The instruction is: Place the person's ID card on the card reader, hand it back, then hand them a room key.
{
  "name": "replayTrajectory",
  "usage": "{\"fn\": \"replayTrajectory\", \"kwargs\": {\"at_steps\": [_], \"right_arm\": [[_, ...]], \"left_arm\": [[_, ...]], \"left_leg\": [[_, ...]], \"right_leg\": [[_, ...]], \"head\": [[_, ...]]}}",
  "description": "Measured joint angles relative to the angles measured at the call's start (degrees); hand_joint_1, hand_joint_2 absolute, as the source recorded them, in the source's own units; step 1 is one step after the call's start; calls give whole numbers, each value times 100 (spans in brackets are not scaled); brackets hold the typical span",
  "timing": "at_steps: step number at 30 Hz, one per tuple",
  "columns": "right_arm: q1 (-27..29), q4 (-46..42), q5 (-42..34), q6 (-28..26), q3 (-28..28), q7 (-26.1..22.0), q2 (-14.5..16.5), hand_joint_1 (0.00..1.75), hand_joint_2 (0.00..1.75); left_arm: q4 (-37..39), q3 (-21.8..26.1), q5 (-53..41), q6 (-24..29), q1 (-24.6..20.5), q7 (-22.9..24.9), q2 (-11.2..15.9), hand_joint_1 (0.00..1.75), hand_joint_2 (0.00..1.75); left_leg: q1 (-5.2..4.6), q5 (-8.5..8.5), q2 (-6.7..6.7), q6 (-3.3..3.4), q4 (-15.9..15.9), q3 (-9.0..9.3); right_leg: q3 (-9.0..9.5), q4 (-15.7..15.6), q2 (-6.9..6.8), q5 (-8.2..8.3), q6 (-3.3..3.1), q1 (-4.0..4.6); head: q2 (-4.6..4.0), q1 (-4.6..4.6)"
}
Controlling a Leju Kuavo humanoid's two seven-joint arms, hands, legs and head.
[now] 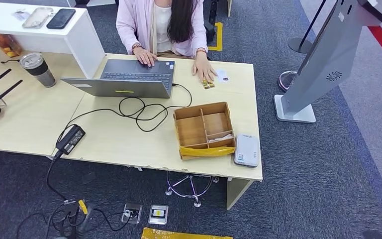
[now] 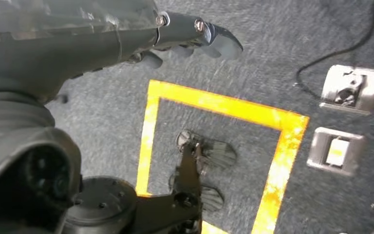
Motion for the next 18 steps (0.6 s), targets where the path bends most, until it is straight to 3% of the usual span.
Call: {"fn": "replayTrajectory", "kwargs": {"at_steps": [7, 14, 18], "right_arm": [[220, 99, -100, -153, -348, 282, 275, 0, 0], [285, 150, -135, -300, -564, 454, 482, 0, 0], [290, 154, -148, -324, -598, 469, 513, 0, 0]], "left_arm": [[-339, -129, 196, -8, -13, -242, 142, 0, 0], [-561, -188, 413, -98, -10, -912, 247, 0, 0], [-595, -196, 414, -91, -10, -990, 254, 0, 0]], "left_leg": [[-4, -1, 11, -2, -1, 5], [-4, 0, 11, -2, 0, 6], [-5, -1, 11, -2, 0, 7]], "right_leg": [[1, 3, 15, 0, 0, -4], [2, 3, 15, 0, 0, -4], [1, 3, 15, 0, 0, -5]], "head": [[0, -2], [0, -3], [0, -3]]}}
